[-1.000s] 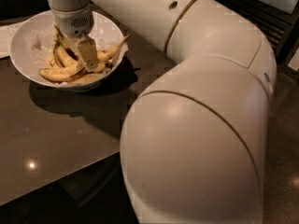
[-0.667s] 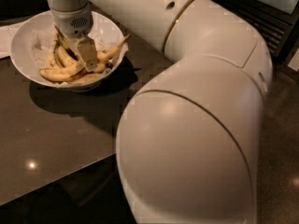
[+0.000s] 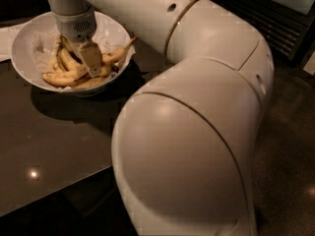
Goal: Pick banana from white bowl
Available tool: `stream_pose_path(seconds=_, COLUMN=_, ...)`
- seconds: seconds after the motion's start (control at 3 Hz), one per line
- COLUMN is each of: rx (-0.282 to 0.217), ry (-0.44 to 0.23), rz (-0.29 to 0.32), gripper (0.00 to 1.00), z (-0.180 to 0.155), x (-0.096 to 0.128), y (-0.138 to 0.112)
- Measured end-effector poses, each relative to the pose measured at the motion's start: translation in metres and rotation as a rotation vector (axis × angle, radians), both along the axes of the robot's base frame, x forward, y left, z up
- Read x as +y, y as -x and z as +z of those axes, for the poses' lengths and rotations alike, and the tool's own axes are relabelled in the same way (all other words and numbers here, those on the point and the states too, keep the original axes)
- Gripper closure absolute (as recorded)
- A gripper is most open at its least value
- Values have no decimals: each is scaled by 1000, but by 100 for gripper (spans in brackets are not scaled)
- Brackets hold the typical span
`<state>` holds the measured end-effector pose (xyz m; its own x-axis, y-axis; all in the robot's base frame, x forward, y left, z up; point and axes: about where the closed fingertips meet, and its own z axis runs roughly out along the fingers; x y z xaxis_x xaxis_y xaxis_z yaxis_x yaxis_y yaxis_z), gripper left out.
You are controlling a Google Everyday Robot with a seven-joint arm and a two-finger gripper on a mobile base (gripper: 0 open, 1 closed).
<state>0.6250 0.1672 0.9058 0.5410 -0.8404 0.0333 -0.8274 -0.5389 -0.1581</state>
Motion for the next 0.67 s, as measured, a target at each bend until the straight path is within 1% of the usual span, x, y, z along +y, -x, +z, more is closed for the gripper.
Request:
stream_pose_path(seconds=0.33, rx=19, ry=-4, rz=-10, gripper=39, z=-7, x=0, y=0)
stream_pose_path(seconds=0.67, rx=36, ry=-2, rz=-20, gripper=40, z=-13, x=-1, y=0)
